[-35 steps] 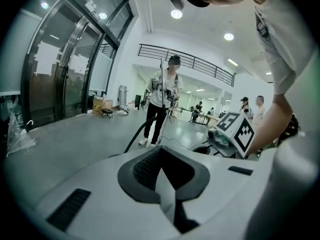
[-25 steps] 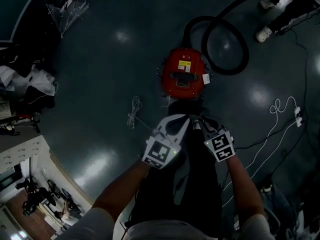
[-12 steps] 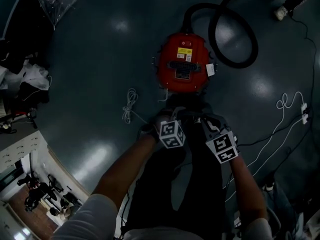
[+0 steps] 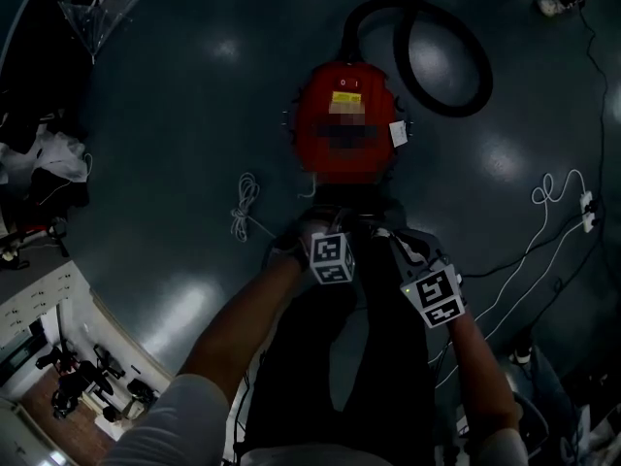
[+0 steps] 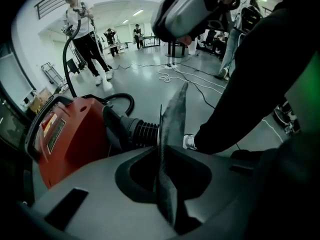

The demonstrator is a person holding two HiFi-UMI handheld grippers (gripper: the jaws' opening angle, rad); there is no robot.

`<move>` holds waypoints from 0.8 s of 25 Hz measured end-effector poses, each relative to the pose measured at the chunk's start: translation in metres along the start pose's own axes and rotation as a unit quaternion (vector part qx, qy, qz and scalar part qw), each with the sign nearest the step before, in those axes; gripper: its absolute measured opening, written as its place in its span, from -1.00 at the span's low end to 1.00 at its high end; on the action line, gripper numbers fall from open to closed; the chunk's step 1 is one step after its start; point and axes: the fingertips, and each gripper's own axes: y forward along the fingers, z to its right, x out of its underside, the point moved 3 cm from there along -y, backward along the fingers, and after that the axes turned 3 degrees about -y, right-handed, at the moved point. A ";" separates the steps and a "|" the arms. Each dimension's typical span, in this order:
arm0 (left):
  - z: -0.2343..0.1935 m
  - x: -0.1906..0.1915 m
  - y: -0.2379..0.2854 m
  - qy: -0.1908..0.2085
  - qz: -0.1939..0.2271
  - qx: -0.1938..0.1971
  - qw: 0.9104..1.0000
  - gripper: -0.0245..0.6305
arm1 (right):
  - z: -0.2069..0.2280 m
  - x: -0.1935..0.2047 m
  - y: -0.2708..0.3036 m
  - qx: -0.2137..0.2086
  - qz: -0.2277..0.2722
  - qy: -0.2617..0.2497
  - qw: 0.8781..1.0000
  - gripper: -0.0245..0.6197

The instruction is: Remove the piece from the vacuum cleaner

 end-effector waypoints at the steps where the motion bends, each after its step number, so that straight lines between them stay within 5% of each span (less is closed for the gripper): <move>1: 0.001 0.000 0.000 -0.005 0.002 0.006 1.000 -0.82 | -0.001 -0.001 -0.001 0.000 0.000 0.001 1.000 -0.87; 12: 0.030 -0.003 -0.011 -0.018 0.005 0.073 0.997 -0.85 | -0.013 -0.011 -0.022 -0.002 0.004 0.010 1.000 -0.87; 20: 0.044 -0.035 -0.115 -0.030 0.034 0.067 0.997 -0.84 | -0.050 -0.066 -0.096 0.023 0.048 0.064 0.997 -0.87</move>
